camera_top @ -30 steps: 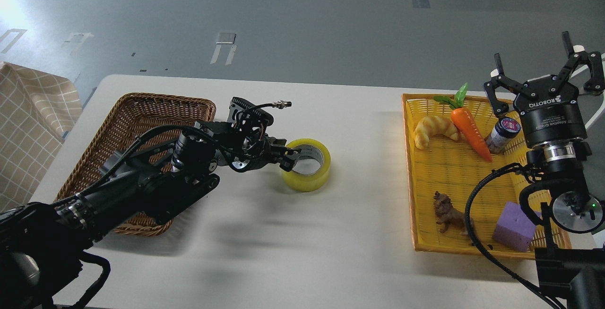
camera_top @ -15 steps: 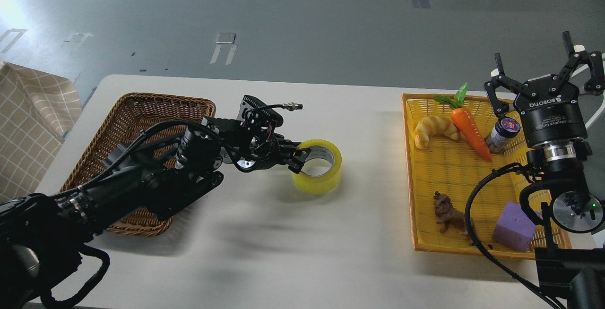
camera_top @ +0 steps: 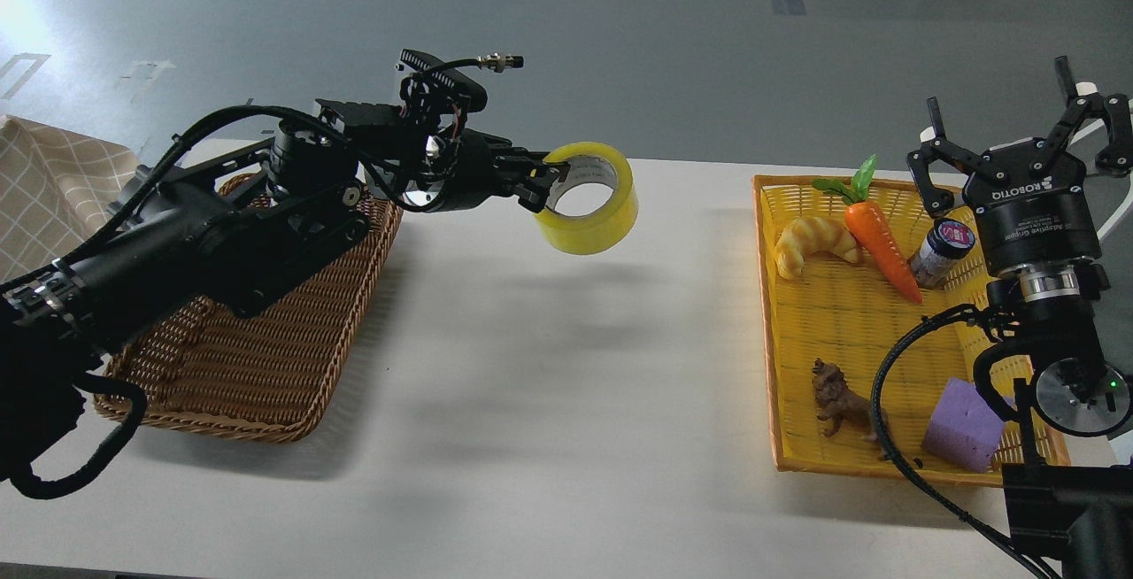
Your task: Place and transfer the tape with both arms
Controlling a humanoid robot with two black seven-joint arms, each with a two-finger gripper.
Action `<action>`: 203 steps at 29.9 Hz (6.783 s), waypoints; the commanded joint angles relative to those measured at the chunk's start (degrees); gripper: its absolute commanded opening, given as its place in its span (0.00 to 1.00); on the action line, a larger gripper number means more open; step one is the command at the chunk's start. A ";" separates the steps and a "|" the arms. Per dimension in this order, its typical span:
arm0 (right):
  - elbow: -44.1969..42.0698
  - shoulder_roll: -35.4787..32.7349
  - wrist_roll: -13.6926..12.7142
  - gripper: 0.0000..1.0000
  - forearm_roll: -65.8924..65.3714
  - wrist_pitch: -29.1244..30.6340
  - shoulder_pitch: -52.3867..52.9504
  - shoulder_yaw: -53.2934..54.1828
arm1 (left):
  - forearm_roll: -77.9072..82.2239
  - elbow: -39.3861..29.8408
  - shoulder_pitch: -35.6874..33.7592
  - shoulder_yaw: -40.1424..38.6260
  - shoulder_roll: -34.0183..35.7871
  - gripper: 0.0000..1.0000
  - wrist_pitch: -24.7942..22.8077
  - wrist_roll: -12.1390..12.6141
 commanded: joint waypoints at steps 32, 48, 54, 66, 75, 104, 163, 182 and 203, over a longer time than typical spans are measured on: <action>0.00 0.00 0.00 1.00 0.00 0.00 0.28 -0.15 | -3.53 -0.82 10.53 0.92 28.72 0.00 11.80 -10.53; 0.00 0.00 0.00 1.00 0.00 0.00 0.10 -0.15 | -3.18 5.68 19.85 0.92 29.78 0.00 19.10 -12.55; -0.09 0.00 0.00 1.00 0.00 0.00 0.10 -0.24 | -3.27 6.91 23.28 1.01 29.78 0.00 20.68 -13.34; 0.00 0.00 0.00 1.00 0.00 0.00 -0.60 -0.24 | -3.62 11.31 24.60 4.79 29.43 0.00 24.02 -13.51; 0.00 0.00 0.00 1.00 0.00 0.00 -0.60 -0.24 | -3.53 11.40 24.69 4.79 29.16 0.00 24.02 -13.51; -0.09 0.00 0.00 1.00 0.00 0.00 -0.69 -0.15 | -4.23 11.22 24.25 4.70 28.99 0.73 23.85 -13.43; -5.53 -1.85 -0.71 1.00 -0.35 0.00 9.24 -3.05 | -100.83 0.59 14.14 -16.30 -0.27 0.98 -1.08 -14.74; -7.21 -1.85 -0.62 1.00 -0.26 0.00 11.09 -3.23 | -100.21 -2.23 16.51 -20.00 -4.67 0.98 -1.08 -14.66; -7.82 -1.14 -0.62 1.00 -0.53 0.00 10.82 -4.10 | -101.00 0.06 18.18 -20.70 -5.55 0.98 -1.08 -14.57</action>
